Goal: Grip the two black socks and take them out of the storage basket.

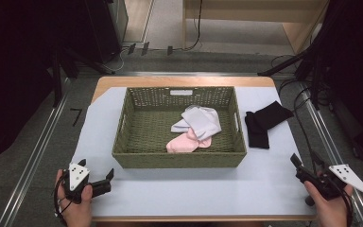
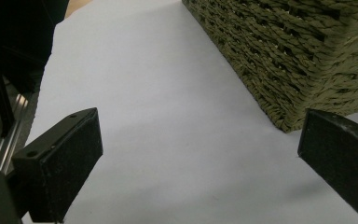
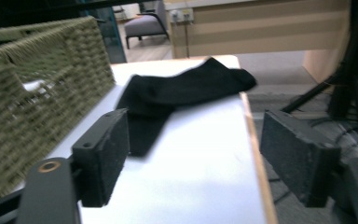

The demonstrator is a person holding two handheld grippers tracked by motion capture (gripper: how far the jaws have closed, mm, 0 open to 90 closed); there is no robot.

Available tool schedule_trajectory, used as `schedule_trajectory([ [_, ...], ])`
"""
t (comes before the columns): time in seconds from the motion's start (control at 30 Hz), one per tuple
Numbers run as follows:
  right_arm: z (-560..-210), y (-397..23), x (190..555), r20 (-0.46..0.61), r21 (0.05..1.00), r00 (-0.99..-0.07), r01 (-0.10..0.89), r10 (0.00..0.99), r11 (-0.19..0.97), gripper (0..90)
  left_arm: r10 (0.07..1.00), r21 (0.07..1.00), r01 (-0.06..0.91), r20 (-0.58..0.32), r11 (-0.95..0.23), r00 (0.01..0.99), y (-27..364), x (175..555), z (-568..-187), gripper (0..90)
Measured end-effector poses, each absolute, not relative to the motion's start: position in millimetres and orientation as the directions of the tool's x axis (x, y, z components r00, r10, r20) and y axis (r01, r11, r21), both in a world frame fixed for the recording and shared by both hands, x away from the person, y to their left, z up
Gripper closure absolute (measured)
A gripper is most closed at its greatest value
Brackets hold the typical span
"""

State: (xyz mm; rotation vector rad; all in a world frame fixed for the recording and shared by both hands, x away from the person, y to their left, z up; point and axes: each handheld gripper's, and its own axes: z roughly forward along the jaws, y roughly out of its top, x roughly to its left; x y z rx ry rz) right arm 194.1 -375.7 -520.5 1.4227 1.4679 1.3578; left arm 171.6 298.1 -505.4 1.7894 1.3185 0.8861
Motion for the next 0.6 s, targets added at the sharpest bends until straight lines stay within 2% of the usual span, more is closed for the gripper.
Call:
schedule_trajectory([
  [0.1,-527,-383,183,0.184,0.951,-0.169,0.279,0.968,-0.132,21.8,0.966,0.862,0.463,0.106,-0.207,0.236,298,172,-505,0.6],
  [0.2,-528,-386,174,0.212,0.954,-0.16,0.247,0.964,-0.169,20.8,0.965,0.86,0.464,0.112,-0.214,0.237,297,172,-505,0.6],
  [0.33,-530,-385,171,0.19,0.962,-0.156,0.226,0.969,-0.152,20.6,0.964,0.858,0.466,0.116,-0.218,0.238,297,172,-505,0.6],
  [0.4,-530,-383,172,0.176,0.961,-0.163,0.243,0.971,-0.133,20.8,0.965,0.858,0.467,0.114,-0.216,0.238,297,172,-505,0.6],
  [0.47,-530,-385,174,0.19,0.954,-0.177,0.265,0.966,-0.14,25.1,0.965,0.859,0.465,0.112,-0.214,0.238,297,172,-505,0.6],
  [0.6,-529,-383,176,0.171,0.954,-0.169,0.275,0.971,-0.12,24.8,0.964,0.857,0.466,0.118,-0.221,0.24,297,172,-505,0.6],
])
